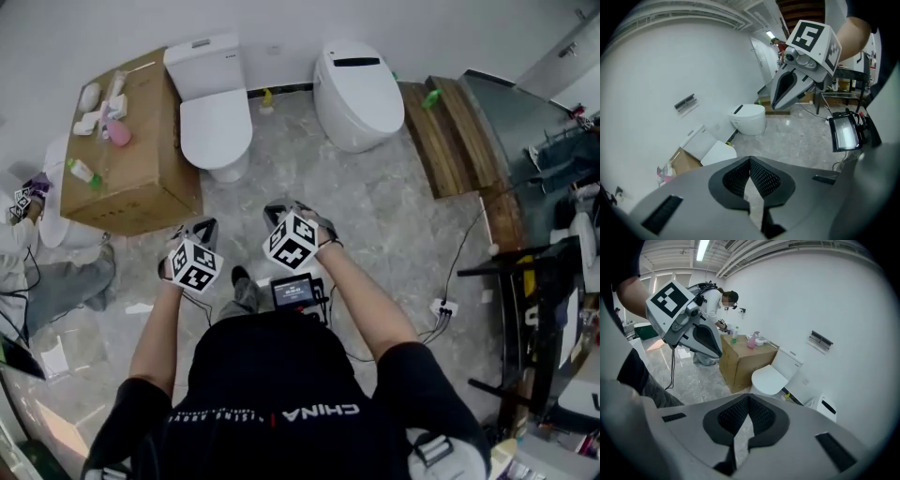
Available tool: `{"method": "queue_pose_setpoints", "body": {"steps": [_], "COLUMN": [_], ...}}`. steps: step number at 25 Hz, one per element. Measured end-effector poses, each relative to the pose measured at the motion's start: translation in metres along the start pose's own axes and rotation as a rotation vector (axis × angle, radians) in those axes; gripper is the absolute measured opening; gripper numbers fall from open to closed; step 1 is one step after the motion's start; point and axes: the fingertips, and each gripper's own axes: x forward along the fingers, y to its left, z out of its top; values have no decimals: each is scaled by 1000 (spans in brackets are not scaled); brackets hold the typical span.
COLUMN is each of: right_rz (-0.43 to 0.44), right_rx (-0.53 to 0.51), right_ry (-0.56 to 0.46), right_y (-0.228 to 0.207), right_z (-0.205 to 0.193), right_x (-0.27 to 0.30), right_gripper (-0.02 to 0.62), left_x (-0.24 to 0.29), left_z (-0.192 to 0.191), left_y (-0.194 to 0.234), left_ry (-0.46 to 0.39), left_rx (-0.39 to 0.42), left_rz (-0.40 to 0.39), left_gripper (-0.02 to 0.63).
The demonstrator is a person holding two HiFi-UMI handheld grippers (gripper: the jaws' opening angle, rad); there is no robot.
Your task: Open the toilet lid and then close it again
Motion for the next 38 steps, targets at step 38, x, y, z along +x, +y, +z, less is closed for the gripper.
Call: {"method": "queue_pose_setpoints", "body": {"steps": [38], "right_rz": [173], "right_rx": [-54], "right_ry": [-23], "right_y": [-215], "right_z": [112], "right_x": [202], "right_gripper": [14], "left_x": [184], "left_z": [65], "left_y": [238], "left_ry": [33], "left_rx": [-84], "left_rz": [31], "left_gripper": [11]}}
